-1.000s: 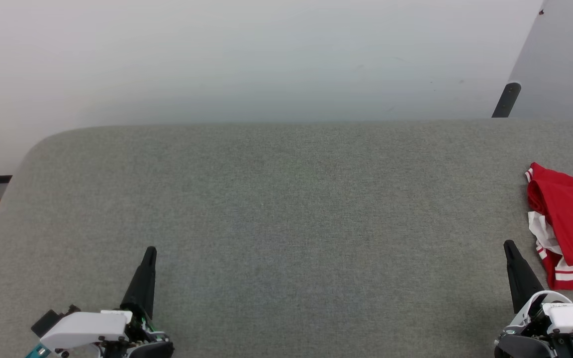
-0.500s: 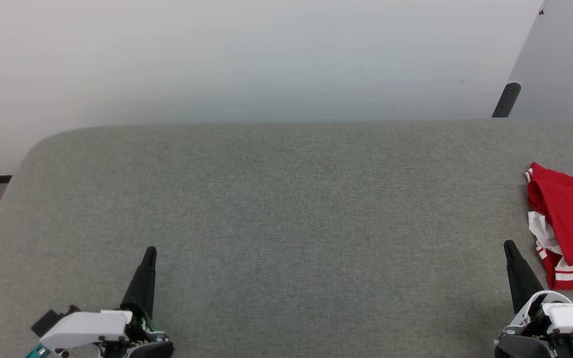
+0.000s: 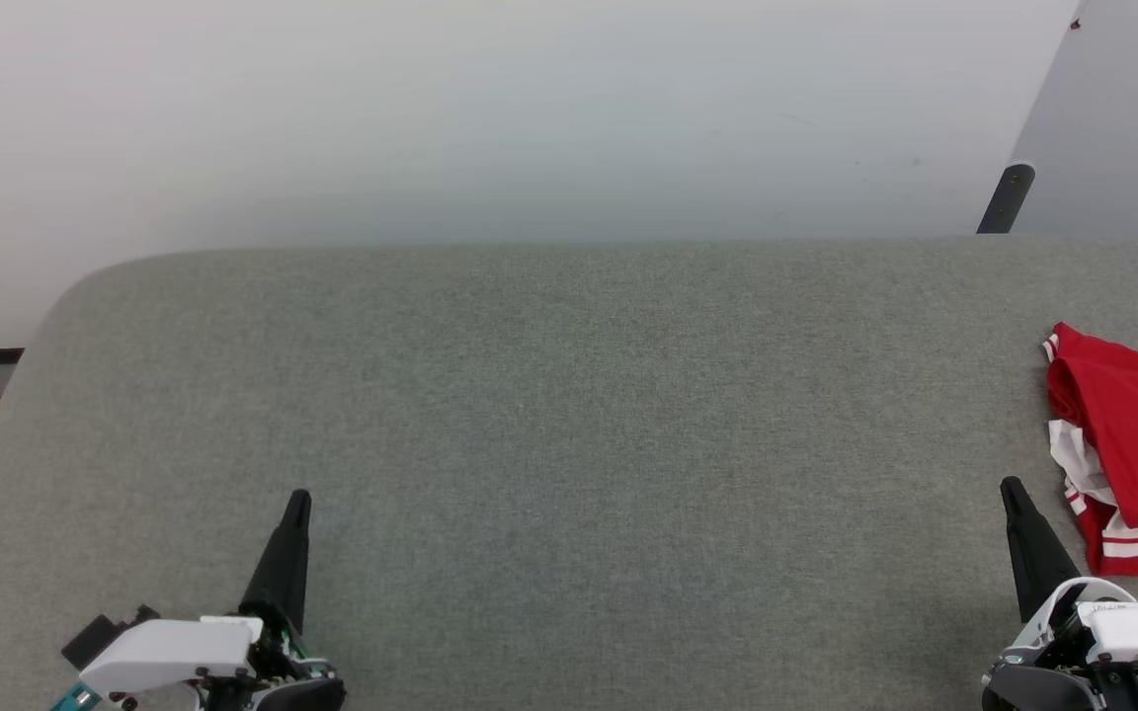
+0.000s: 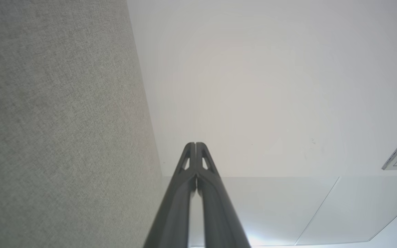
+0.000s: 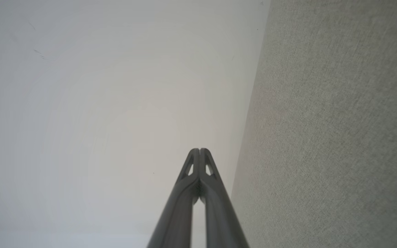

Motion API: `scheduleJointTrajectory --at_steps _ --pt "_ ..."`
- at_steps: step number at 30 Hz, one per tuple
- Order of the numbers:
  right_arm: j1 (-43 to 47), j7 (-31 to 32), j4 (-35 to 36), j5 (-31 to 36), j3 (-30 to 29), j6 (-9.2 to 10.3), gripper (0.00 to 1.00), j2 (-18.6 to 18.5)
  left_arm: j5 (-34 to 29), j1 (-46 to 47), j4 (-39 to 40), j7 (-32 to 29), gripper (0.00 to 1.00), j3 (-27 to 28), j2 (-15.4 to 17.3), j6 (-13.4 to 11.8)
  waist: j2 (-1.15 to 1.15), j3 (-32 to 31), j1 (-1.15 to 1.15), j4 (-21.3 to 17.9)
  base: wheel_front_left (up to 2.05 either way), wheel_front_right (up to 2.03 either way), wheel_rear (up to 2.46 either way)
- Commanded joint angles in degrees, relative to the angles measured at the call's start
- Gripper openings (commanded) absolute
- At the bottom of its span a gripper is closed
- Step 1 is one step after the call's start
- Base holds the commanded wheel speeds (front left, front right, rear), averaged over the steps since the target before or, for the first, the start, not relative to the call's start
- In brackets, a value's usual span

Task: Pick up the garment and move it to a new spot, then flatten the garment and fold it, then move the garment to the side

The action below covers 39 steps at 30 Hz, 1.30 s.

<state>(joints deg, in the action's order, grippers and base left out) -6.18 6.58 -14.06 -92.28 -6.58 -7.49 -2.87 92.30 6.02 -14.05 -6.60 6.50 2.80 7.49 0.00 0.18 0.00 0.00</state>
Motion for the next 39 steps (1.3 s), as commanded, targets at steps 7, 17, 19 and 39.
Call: scheduleJointTrajectory --at_steps 7,17,19,39 --pt "-0.17 0.06 0.02 -0.25 0.02 0.00 0.00 0.12 0.20 0.48 -0.03 -0.08 0.00 0.10 0.01 0.00 0.00 0.00 0.00 0.00 0.00 0.00 0.00" --pt "-0.17 0.06 0.02 -0.25 0.02 0.00 0.00 0.12 0.20 0.47 -0.04 -0.08 0.00 0.10 0.01 0.00 0.00 0.00 0.00 0.00 0.00 0.00 0.00" --pt "-0.17 0.06 0.02 -0.25 0.02 0.00 0.00 0.12 0.20 0.47 -0.04 -0.08 0.00 0.08 0.01 0.00 0.00 0.00 0.00 0.00 0.00 0.00 0.00" --pt "-0.17 0.05 0.02 -0.25 0.02 0.00 0.00 0.12 0.21 0.47 -0.04 -0.08 0.00 0.08 0.01 0.00 0.00 0.00 0.00 0.00 0.00 0.00 0.00"
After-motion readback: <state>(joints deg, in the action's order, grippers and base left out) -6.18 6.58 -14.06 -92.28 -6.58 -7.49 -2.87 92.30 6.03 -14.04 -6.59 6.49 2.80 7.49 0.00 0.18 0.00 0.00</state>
